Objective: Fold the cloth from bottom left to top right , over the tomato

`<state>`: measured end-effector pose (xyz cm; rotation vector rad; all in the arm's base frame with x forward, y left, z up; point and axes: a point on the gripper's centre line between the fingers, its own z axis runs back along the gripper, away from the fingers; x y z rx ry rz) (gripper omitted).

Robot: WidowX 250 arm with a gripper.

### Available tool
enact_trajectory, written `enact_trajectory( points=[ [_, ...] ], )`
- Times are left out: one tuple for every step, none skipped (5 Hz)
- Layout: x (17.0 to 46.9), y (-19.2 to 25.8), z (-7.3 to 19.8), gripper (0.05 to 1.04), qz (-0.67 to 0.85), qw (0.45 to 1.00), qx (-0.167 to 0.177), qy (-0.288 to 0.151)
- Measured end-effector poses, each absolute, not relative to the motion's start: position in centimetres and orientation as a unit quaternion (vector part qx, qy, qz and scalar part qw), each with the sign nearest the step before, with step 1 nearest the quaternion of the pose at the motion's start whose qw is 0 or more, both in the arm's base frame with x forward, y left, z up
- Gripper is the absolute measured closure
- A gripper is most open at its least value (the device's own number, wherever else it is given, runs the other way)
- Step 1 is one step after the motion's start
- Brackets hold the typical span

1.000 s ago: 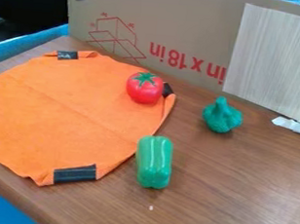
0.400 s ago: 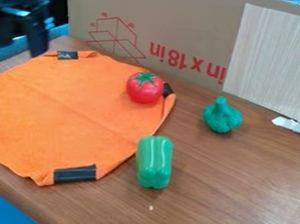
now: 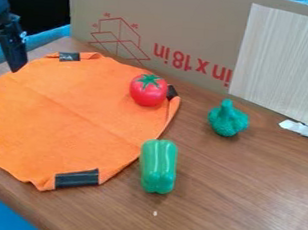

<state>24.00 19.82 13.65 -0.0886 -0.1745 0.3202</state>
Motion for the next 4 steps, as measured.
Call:
enact_trajectory(
  points=[
    [23.6,21.3,12.8,0.083,0.194,0.973,-0.063,-0.108],
    [23.3,22.5,12.2,0.083,0.217,0.966,-0.065,-0.125],
    [22.4,24.2,10.5,0.083,0.238,0.963,-0.055,-0.117],
    [21.4,24.9,9.7,0.083,0.239,0.964,-0.036,-0.112]
  ],
)
